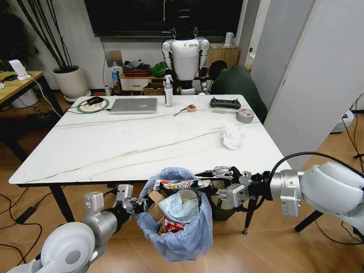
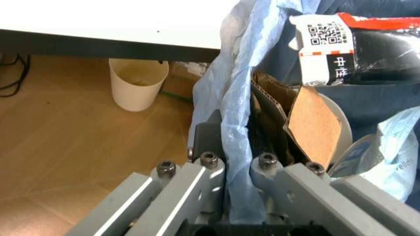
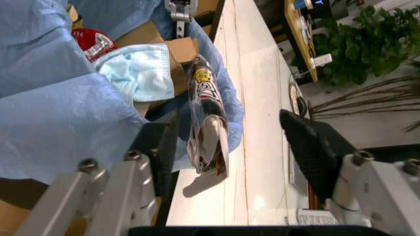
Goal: Pick up the trash bin and place the trash from the table into it.
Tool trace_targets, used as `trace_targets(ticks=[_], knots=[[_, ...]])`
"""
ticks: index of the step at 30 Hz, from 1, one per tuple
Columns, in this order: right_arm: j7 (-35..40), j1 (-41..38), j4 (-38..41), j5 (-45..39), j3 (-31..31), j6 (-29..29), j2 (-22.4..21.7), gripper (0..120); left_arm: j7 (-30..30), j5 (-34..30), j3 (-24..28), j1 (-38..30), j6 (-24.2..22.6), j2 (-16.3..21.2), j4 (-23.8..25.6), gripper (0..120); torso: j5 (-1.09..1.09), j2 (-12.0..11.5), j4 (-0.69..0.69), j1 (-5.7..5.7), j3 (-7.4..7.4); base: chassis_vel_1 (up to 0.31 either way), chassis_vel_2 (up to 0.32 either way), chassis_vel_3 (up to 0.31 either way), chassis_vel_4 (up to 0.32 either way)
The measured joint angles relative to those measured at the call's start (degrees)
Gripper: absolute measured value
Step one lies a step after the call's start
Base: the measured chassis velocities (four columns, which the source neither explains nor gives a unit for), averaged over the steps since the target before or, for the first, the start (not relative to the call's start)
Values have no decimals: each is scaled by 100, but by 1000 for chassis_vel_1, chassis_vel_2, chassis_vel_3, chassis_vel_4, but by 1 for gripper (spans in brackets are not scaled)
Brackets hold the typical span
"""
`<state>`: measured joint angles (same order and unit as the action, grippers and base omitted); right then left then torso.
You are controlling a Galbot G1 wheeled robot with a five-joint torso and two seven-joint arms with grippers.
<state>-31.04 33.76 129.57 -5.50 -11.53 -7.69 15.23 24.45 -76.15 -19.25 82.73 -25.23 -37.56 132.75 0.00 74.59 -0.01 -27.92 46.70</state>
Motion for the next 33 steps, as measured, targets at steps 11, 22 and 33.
trace_targets(ticks=[11, 22, 33], knots=[[121, 39, 52, -255, 12, 21, -106, 96, 43, 122, -28, 98, -54, -18, -29, 0, 0, 0, 0, 0, 0, 0, 0, 0, 0], [1294, 3, -133, -2213, 157, 410, -3, 100, 53, 188, -67, 199, -48, -38, -154, 0, -1, 0, 0, 0, 0, 0, 0, 0, 0], [3714, 2, -1051, -5304, 219, 1433, 1099, 100, 60, 184, -172, 256, -31, -14, -64, 0, 1, 0, 0, 0, 0, 0, 0, 0, 0]])
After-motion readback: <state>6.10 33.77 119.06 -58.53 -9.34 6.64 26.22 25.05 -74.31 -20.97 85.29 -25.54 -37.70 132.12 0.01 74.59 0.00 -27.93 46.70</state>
